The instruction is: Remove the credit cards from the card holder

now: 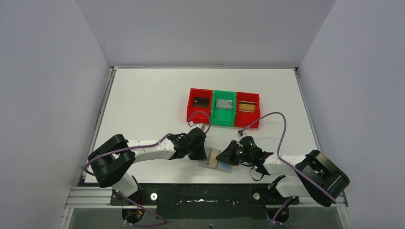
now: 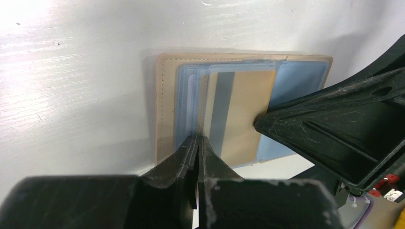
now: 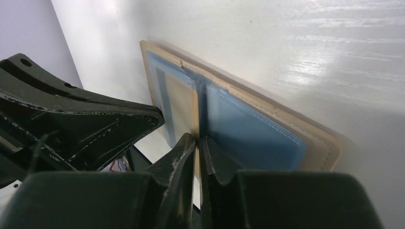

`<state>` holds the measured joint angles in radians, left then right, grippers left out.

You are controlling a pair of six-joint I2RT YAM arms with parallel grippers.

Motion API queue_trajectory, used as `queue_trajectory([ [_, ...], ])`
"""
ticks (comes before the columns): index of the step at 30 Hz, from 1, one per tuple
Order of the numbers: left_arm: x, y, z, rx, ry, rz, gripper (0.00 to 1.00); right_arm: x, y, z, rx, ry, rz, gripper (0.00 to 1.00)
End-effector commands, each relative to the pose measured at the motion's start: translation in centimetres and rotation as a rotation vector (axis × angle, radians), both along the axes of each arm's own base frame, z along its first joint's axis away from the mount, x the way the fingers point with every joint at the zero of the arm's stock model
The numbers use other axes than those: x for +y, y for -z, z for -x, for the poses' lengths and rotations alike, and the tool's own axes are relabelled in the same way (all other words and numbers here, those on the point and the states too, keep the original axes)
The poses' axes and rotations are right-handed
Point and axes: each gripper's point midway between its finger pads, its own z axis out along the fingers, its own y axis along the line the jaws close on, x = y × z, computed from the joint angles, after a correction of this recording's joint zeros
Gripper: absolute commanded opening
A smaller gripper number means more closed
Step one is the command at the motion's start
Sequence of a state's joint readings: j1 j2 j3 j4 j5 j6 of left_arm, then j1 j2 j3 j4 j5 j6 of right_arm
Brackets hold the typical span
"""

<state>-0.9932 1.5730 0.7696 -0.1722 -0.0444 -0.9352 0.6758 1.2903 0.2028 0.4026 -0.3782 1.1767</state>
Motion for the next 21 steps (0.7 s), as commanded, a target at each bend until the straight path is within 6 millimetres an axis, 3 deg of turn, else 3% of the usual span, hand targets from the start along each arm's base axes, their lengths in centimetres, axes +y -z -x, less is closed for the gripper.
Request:
queue_trajectory([
  [1, 3.3, 3.2, 1.1, 0.047, -0.003, -0.166, 0.0, 0.0, -0.7, 0.2, -0.043, -0.021, -0.007, 0.07],
  [8, 3.2, 3.5, 1.1, 0.055, -0.003, -0.174, 0.0, -0.7, -1.0, 0.7, -0.048, -0.046, -0.026, 0.11],
  [10, 3.1, 3.5, 1.1, 0.055, -0.002, -0.172, 0.0, -1.0, -0.8, 0.8, -0.036, -0.04, -0.027, 0.2],
  [14, 2.8, 3.4, 1.0, 0.054, 0.003, -0.161, 0.0, -0.9, -1.2, 0.5, -0.052, -0.028, -0.07, 0.28],
  [18, 2.5, 3.4, 1.0, 0.058, 0.009, -0.154, 0.0, -0.6, -1.0, 0.4, -0.039, -0.03, -0.075, 0.3],
  [21, 2.5, 3.4, 1.0, 0.057, 0.011, -0.153, 0.0, -0.3, -0.6, 0.7, -0.026, -0.042, -0.071, 0.26],
])
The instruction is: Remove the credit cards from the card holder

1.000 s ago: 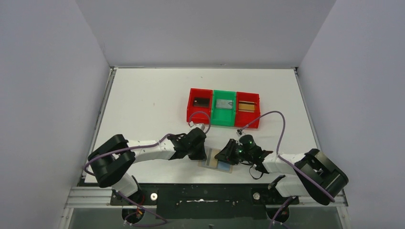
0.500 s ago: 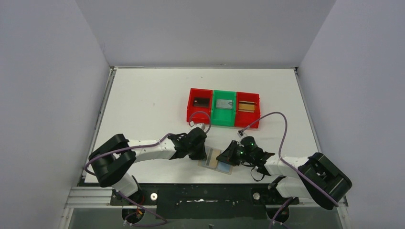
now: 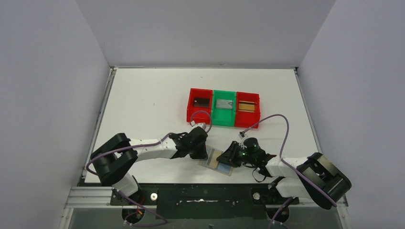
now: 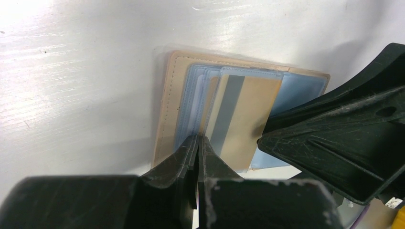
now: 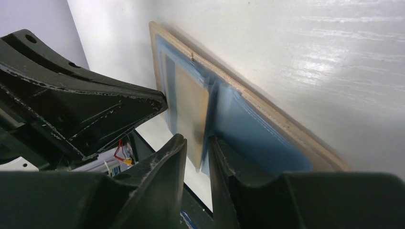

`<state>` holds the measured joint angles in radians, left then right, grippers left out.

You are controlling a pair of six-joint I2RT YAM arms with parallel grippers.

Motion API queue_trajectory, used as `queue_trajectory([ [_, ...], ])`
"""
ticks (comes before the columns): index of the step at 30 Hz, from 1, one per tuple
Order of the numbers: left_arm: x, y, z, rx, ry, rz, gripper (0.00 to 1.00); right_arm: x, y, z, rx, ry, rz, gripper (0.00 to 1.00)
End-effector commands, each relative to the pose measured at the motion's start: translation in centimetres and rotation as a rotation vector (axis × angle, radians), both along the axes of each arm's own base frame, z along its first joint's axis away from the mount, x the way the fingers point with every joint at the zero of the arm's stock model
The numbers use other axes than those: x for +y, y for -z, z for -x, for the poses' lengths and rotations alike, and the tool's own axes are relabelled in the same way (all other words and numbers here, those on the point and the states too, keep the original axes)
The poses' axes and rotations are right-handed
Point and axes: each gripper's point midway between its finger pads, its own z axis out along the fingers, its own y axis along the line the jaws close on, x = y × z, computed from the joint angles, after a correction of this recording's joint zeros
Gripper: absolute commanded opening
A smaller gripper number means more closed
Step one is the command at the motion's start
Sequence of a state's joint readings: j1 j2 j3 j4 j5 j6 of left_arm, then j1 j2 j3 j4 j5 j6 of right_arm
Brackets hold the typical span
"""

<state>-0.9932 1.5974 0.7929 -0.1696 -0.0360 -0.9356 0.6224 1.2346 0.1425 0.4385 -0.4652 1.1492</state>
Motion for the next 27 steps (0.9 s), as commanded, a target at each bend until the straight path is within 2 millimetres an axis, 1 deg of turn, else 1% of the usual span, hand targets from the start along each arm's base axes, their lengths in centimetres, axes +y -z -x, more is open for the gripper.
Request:
queue_trajectory([
  [1, 3.1, 3.4, 1.3, 0.052, 0.007, -0.16, 0.0, 0.5, 0.0, -0.2, -0.016, -0.003, -0.006, 0.24],
  [3, 3.1, 3.3, 1.2, 0.05, 0.007, -0.16, 0.0, 0.2, 0.5, 0.1, -0.01, -0.005, 0.017, 0.23],
  [5, 3.1, 3.3, 1.2, 0.049, 0.006, -0.16, 0.0, -0.1, 0.8, 0.2, -0.007, -0.002, 0.031, 0.2],
  [8, 3.2, 3.2, 1.2, 0.047, 0.005, -0.161, 0.0, -0.2, 0.6, 0.3, -0.021, 0.003, 0.019, 0.12],
  [12, 3.3, 3.2, 1.2, 0.046, 0.003, -0.161, 0.0, -0.2, 0.0, 0.0, -0.04, 0.007, 0.006, 0.06],
  [15, 3.3, 3.3, 1.3, 0.048, 0.002, -0.161, 0.0, -0.2, -0.1, 0.1, -0.036, 0.005, 0.002, 0.0],
  [24, 3.4, 3.3, 1.3, 0.049, -0.006, -0.159, 0.0, -1.2, 0.2, 1.1, -0.001, 0.004, 0.03, 0.0],
  [27, 3.3, 3.3, 1.2, 0.047, -0.007, -0.158, 0.0, -1.5, 0.3, 1.4, 0.002, 0.007, 0.037, 0.02],
])
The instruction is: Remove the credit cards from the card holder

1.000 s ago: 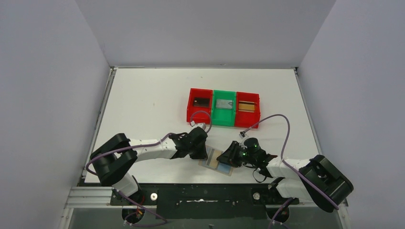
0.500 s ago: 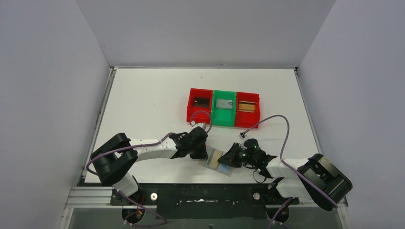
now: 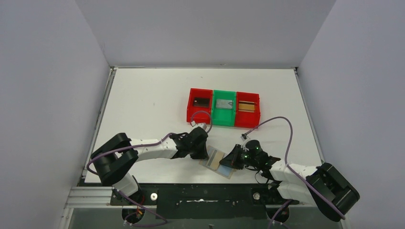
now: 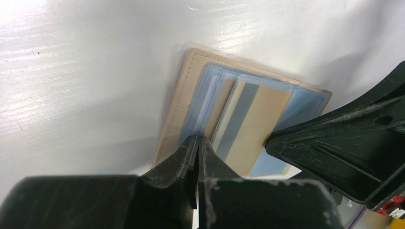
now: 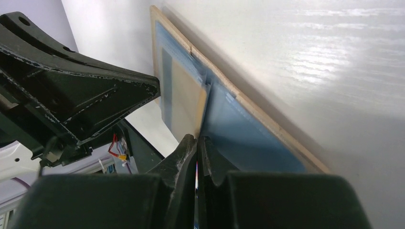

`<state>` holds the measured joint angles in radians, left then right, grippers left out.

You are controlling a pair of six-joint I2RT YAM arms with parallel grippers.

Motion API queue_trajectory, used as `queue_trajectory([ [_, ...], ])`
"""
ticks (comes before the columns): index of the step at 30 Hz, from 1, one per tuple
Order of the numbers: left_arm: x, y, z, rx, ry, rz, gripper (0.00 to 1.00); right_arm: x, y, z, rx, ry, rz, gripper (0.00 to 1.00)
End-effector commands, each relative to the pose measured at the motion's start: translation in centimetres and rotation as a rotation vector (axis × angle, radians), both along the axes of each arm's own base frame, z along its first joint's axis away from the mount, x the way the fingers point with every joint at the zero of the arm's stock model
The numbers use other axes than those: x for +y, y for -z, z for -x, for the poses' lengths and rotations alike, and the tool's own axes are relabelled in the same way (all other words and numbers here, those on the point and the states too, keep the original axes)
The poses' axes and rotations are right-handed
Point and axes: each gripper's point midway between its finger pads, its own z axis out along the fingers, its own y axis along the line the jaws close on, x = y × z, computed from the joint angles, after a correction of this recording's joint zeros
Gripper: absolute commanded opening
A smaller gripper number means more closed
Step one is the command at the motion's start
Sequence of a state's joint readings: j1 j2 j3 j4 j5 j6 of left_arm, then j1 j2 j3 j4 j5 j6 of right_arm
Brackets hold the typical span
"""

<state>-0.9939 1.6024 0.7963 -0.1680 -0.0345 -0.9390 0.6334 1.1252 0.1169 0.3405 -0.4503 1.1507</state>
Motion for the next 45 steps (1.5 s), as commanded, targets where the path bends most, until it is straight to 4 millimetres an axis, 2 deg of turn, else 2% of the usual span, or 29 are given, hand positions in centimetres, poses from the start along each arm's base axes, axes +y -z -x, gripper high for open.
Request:
queue_trajectory([
  [1, 3.4, 3.3, 1.2, 0.046, -0.005, -0.162, 0.0, -0.9, 0.5, 0.4, 0.004, 0.005, 0.028, 0.03],
  [4, 3.5, 3.3, 1.2, 0.045, -0.007, -0.162, 0.0, -1.4, 1.1, 1.0, 0.024, 0.0, 0.047, 0.04],
  [7, 3.2, 3.0, 1.2, 0.042, -0.001, -0.145, 0.0, -1.6, 1.2, 0.8, 0.023, 0.011, 0.052, 0.05],
  [9, 2.9, 2.4, 1.0, 0.028, 0.0, -0.137, 0.01, -1.3, 0.8, 0.4, 0.011, 0.012, 0.041, 0.11],
  [12, 2.5, 0.8, 0.3, -0.002, -0.006, -0.114, 0.13, -0.7, -0.1, -0.4, -0.018, 0.023, 0.001, 0.21],
  [16, 1.6, -2.5, -0.8, -0.074, -0.012, -0.054, 0.27, -0.6, -0.3, -1.3, -0.028, 0.056, -0.002, 0.36],
  [19, 1.2, -4.6, -1.4, -0.128, -0.012, -0.002, 0.36, -0.3, -0.6, -2.0, -0.04, 0.073, -0.016, 0.4],
  [22, -0.3, -6.5, -1.6, -0.171, 0.024, 0.103, 0.41, 0.0, -0.5, -2.8, -0.041, 0.081, -0.014, 0.44],
  [24, -1.2, -6.9, -1.6, -0.17, 0.051, 0.152, 0.42, 0.2, -0.4, -3.2, -0.04, 0.081, -0.015, 0.43],
  [28, -2.0, -5.8, -1.3, -0.133, 0.093, 0.15, 0.41, 0.0, -0.1, -3.9, -0.024, 0.137, -0.037, 0.35],
  [30, -2.0, -4.8, -1.1, -0.111, 0.096, 0.126, 0.4, -0.1, -0.1, -4.2, -0.032, 0.149, -0.044, 0.27],
  [34, -1.6, -3.3, -1.1, -0.081, 0.082, 0.085, 0.37, 0.5, -0.6, -4.6, -0.041, 0.103, -0.061, 0.2],
  [40, -1.8, -1.8, -1.1, -0.051, 0.086, 0.052, 0.33, 0.9, -0.5, -4.4, -0.031, 0.076, -0.081, 0.2],
  [45, -2.0, -1.1, -0.8, -0.031, 0.099, 0.037, 0.24, 1.5, -0.9, -4.1, -0.033, 0.038, -0.112, 0.2],
])
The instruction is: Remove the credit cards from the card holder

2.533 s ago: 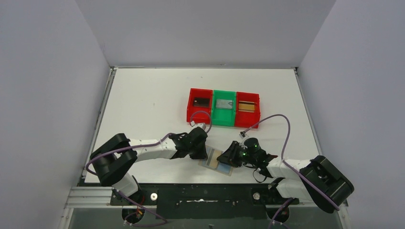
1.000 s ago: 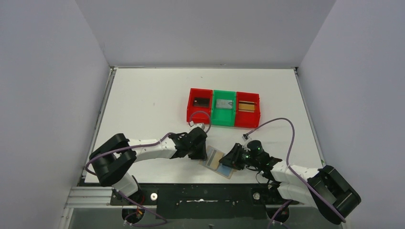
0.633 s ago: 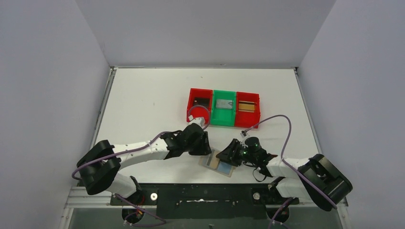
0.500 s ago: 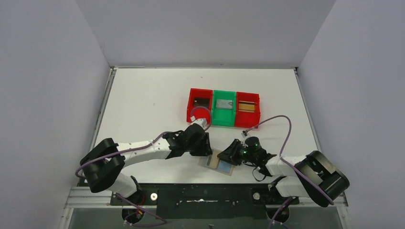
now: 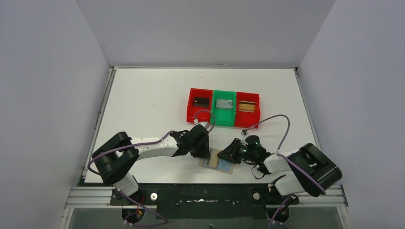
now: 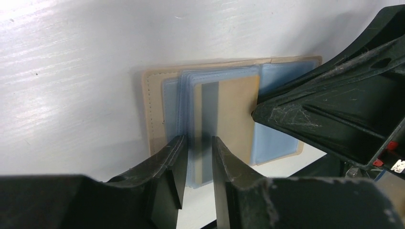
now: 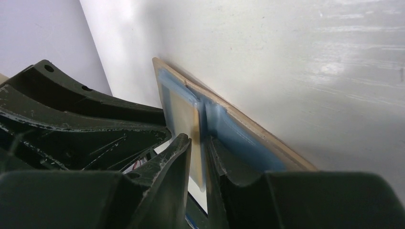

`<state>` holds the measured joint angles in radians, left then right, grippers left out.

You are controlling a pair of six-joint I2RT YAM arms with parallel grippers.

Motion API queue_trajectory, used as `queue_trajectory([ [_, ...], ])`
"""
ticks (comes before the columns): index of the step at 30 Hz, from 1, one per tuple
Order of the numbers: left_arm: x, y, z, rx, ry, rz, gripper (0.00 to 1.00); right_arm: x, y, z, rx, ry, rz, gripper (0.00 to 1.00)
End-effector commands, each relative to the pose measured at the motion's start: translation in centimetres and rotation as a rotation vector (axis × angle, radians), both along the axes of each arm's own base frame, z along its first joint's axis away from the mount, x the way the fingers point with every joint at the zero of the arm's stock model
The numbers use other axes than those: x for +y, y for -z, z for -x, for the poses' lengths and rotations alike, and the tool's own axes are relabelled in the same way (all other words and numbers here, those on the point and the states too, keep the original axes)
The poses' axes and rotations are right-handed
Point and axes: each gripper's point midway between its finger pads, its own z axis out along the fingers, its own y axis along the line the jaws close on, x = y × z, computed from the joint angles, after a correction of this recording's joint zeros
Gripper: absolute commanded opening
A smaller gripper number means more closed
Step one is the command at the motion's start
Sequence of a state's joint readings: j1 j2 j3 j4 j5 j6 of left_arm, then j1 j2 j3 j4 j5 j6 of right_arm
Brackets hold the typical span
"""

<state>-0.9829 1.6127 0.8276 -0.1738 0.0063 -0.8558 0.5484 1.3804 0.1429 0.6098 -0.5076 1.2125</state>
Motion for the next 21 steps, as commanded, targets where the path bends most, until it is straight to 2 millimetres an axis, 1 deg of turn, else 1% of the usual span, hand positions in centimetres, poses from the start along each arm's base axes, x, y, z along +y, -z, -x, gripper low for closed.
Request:
queue_trajectory([
  [1, -1.3, -0.3, -0.5, -0.007, 0.019, 0.027, 0.22, 0.9, -1.1, -0.8, -0.063, -0.034, -0.034, 0.19],
  [8, 0.2, 1.8, 0.7, 0.045, -0.011, -0.041, 0.06, 1.1, -1.1, -0.7, -0.063, -0.037, -0.058, 0.19],
  [10, 0.5, 2.2, 1.0, 0.053, -0.017, -0.047, 0.01, 1.2, -1.3, -0.7, -0.067, -0.042, -0.065, 0.22],
  [11, 0.7, 2.5, 1.2, 0.059, -0.022, -0.054, 0.0, 1.3, -1.4, -0.6, -0.074, -0.053, -0.067, 0.24],
  [14, 0.9, 2.9, 1.4, 0.065, -0.025, -0.065, 0.0, 1.4, -1.1, -0.2, -0.071, -0.062, -0.054, 0.23],
  [16, 0.9, 3.0, 1.5, 0.065, -0.026, -0.069, 0.0, 1.5, -1.0, 0.0, -0.069, -0.074, -0.047, 0.18],
  [18, 0.9, 3.0, 1.5, 0.064, -0.027, -0.071, 0.0, 1.4, -0.7, 0.2, -0.062, -0.076, -0.036, 0.14],
  [19, 0.9, 3.0, 1.5, 0.064, -0.027, -0.07, 0.0, 1.4, -0.6, 0.2, -0.062, -0.076, -0.032, 0.1],
  [21, 0.7, 3.0, 1.5, 0.064, -0.024, -0.062, 0.0, 1.3, -0.5, 0.2, -0.061, -0.079, -0.019, 0.06],
])
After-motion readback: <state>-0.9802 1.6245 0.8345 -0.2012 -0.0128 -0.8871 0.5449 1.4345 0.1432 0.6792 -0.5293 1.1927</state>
